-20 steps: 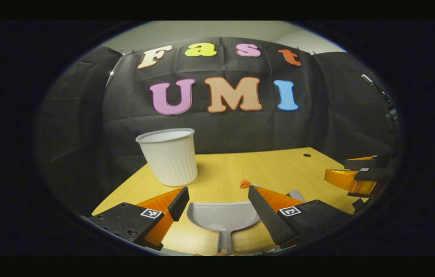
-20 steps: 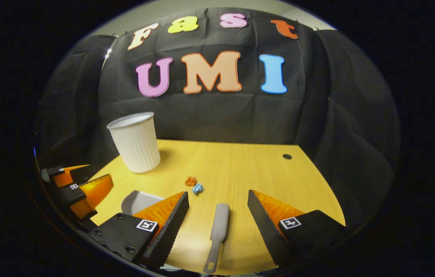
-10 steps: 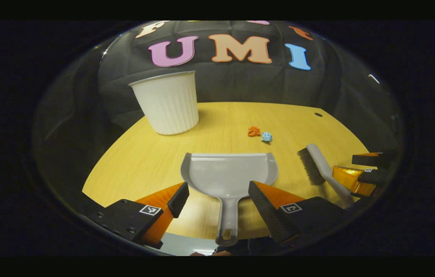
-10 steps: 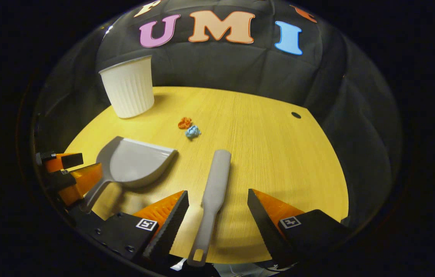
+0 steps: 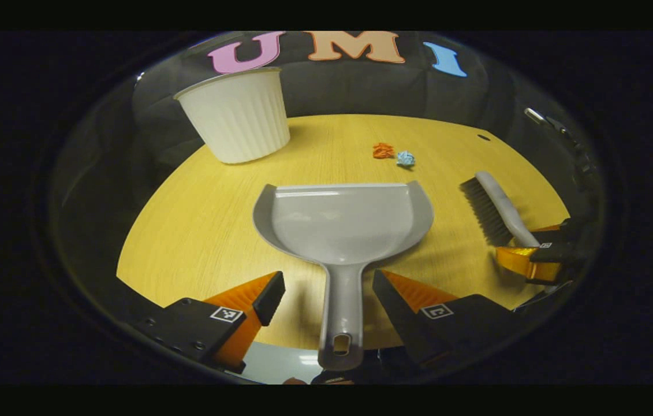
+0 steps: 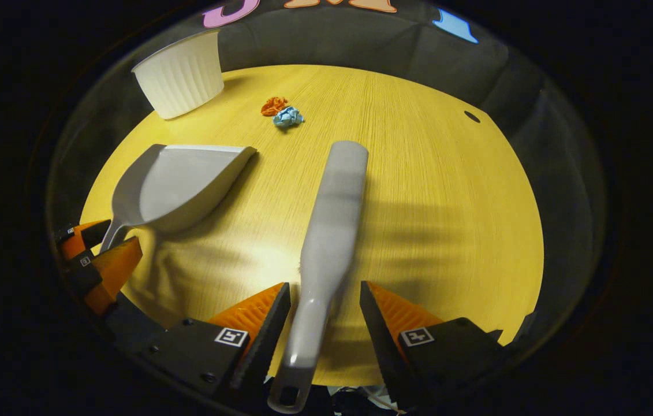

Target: Pick up the small broom and dustpan from the desktop, sweep the trash into the dustpan with the broom, and then empty the trash into the garbage bin.

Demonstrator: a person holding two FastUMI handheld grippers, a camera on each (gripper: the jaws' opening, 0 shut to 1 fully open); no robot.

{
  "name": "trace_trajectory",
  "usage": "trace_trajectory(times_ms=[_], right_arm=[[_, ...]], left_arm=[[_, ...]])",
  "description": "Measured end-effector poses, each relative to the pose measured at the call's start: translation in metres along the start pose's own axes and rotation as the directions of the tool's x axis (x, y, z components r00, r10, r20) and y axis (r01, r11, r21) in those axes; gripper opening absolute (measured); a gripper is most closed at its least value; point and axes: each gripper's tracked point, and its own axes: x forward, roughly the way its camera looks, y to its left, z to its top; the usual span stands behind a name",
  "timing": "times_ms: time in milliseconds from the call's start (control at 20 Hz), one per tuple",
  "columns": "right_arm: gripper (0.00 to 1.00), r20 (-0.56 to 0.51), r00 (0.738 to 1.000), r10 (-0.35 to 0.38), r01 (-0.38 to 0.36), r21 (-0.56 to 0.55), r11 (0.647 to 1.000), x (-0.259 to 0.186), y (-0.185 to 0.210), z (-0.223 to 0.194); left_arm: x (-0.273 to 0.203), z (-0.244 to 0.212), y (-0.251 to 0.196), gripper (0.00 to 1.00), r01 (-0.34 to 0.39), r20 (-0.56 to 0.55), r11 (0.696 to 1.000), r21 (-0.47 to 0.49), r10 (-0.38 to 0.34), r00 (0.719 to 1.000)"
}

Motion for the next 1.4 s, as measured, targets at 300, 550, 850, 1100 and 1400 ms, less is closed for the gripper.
trace_trajectory(times_ms=[300, 550, 850, 1100, 1400], right_arm=[[0.56, -0.064, 0.998, 0.003, -0.005, -0.038, 0.999, 0.003, 0.0, 0.0], [0.28, -0.038, 0.999, -0.02, 0.015, -0.112, 0.994, 0.009, -0.013, 0.003], [0.21, 0.032, 0.999, 0.036, -0.032, -0.112, 0.993, -0.001, -0.033, 0.013], [0.21, 0.073, 0.997, 0.031, -0.02, -0.144, 0.989, -0.002, -0.068, 0.052], [0.2, 0.1, 0.995, -0.021, 0.034, -0.131, 0.991, 0.014, -0.081, 0.137]], left_arm=[[0.019, -0.007, -0.004, 0.72, 0.007, -0.058, 1.0, -0.016, -0.008, 0.998], [0.023, -0.004, -0.01, 0.32, 0.028, -0.041, 1.0, 0.002, -0.028, 0.999], [0.02, 0.012, -0.012, 0.24, 0.046, -0.001, 0.999, 0.026, -0.046, 0.999], [0.017, 0.04, -0.016, 0.23, 0.048, 0.045, 0.984, 0.173, -0.057, 0.997], [0.04, 0.045, -0.022, 0.22, 0.136, -0.01, 0.952, 0.276, -0.139, 0.99]])
